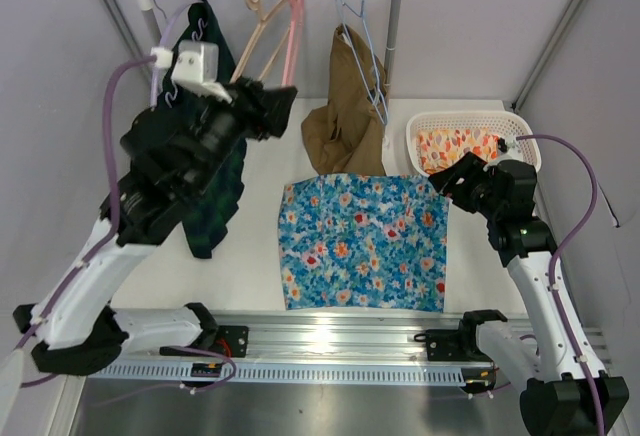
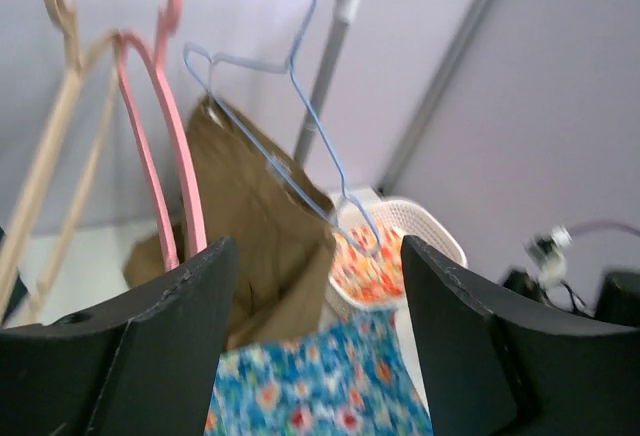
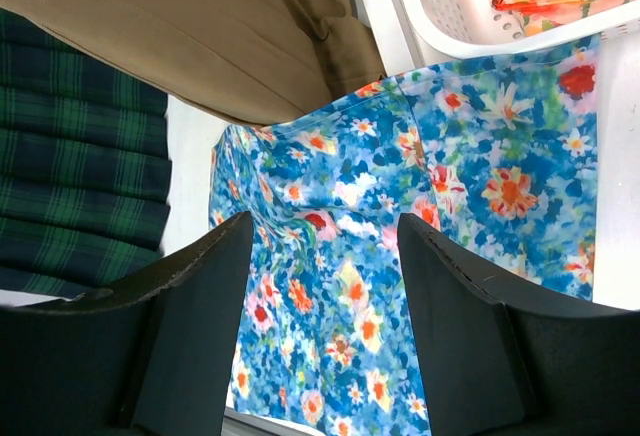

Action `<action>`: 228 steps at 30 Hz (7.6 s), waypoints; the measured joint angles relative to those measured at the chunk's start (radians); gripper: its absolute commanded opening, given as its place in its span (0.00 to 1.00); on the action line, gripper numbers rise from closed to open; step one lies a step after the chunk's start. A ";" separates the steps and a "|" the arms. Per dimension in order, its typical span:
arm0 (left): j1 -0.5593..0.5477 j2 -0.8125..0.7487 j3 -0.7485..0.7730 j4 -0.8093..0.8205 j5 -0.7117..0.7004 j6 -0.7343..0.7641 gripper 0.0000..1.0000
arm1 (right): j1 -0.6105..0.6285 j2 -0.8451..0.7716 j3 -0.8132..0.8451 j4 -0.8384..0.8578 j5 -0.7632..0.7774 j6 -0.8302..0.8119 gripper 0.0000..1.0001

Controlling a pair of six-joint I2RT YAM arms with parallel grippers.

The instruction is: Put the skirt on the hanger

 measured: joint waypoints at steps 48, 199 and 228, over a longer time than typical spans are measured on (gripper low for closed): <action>0.391 0.765 0.603 -0.127 0.275 0.183 0.61 | 0.009 -0.018 0.000 -0.021 -0.026 -0.032 0.59; -0.116 0.556 -1.207 1.288 0.831 -0.313 0.00 | 0.809 -0.030 -0.380 -0.333 0.354 0.307 0.62; -0.055 0.589 -1.209 1.293 0.872 -0.311 0.00 | 0.876 0.121 -0.392 -0.279 0.471 0.386 0.55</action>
